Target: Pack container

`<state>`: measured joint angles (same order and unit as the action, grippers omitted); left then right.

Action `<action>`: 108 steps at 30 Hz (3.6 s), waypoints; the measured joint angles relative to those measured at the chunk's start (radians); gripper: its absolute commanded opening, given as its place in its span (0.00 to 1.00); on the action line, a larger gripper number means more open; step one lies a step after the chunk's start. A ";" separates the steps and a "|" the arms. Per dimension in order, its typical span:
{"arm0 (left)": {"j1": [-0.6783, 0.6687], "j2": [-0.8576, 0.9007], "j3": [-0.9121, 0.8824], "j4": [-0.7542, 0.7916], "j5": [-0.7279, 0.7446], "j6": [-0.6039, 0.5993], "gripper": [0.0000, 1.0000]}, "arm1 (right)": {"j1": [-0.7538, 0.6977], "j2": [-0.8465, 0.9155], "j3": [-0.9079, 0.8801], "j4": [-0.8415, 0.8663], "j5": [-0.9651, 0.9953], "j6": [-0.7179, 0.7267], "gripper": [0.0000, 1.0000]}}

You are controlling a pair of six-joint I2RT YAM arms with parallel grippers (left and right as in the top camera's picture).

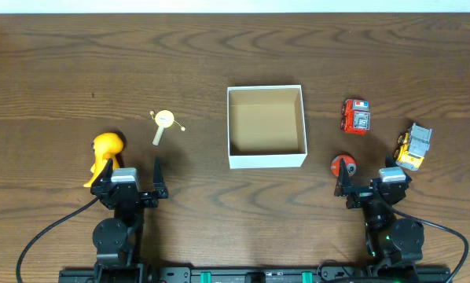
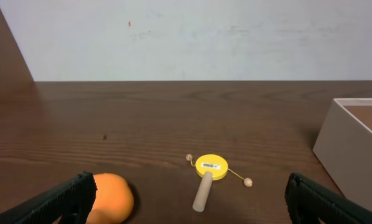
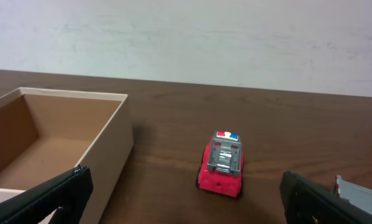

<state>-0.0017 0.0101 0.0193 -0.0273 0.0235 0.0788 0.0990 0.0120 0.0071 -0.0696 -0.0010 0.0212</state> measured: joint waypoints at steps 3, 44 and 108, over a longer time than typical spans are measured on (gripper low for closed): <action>0.000 0.006 0.000 0.000 0.000 -0.005 0.98 | 0.000 0.000 0.000 0.000 0.002 -0.011 0.99; 0.000 0.011 0.000 0.000 0.000 -0.008 0.98 | 0.000 0.000 0.000 0.000 0.004 -0.030 0.99; 0.000 0.213 0.325 -0.335 -0.001 -0.339 0.98 | -0.012 0.372 0.300 -0.085 -0.003 0.194 0.99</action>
<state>-0.0017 0.2234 0.3447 -0.3618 0.0223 -0.2600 0.0872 0.3836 0.3073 -0.1551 -0.0040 0.2150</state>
